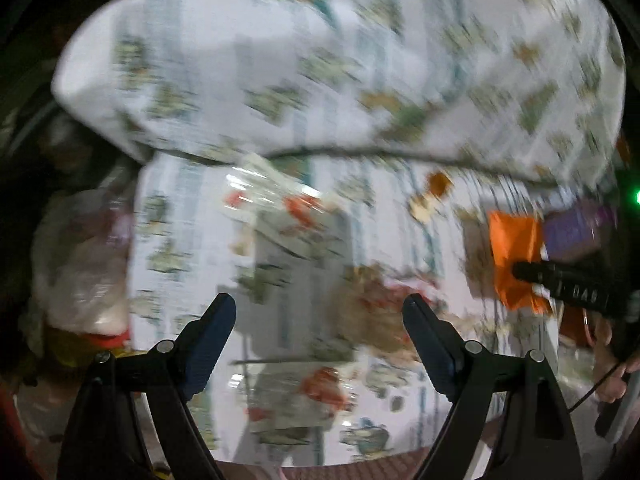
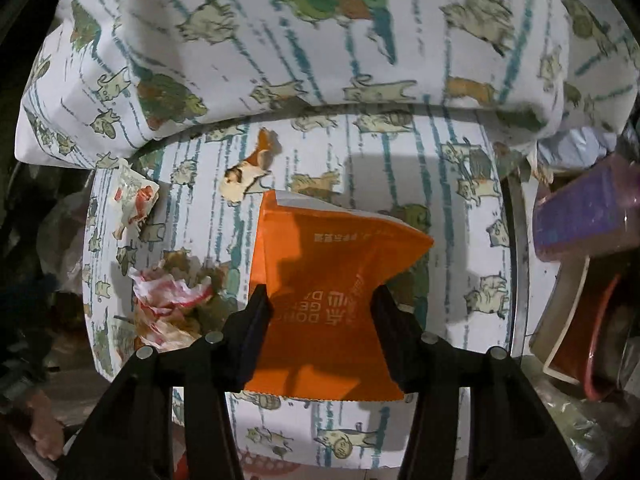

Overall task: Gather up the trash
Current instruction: 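Grasp the crumpled brown wrapper with the left tool while the right tool holds the orange bag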

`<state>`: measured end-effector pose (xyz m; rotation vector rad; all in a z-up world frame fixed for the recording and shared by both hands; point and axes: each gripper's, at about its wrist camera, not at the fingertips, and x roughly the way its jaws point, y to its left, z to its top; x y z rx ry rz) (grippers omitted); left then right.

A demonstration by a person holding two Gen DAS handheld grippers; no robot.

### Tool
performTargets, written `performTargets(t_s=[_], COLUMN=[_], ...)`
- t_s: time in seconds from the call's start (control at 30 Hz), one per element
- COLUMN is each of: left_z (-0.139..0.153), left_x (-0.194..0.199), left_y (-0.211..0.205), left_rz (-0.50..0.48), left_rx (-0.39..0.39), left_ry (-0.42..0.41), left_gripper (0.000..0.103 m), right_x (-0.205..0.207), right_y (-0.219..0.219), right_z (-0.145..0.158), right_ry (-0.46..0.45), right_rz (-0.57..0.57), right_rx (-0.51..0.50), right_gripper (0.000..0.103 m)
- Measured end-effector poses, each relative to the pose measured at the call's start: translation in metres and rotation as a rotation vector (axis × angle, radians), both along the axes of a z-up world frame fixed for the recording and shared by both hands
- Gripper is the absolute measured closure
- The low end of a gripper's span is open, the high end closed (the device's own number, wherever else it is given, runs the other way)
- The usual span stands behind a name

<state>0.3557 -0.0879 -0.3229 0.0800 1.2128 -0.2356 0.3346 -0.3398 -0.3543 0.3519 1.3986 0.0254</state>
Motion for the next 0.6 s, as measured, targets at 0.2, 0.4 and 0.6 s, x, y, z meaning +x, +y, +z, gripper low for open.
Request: performTargets(t_s=[0.2,0.4,0.6], left_z=[-0.022,-0.042,-0.055], left_x=[-0.002,0.01,0.016], left_y=[-0.04,-0.047,-0.049], left_rz=[-0.08,-0.029,0.016], left_rx=[0.042,0.001,-0.112], left_ry=[0.041,0.11,0.192], left_gripper=[0.016,0.016,0.017], right_x=[-0.003,-0.005,-0.005], right_y=[-0.01,-0.013,-0.012], right_z=[0.011,0.015,0.019], right_ry=[-0.027,-0.031,-0.041], right_rz=[0.017,0.038,0.044], right_rx=[0.031,0.029,0.04], right_gripper=[0.052,0.052,0.052])
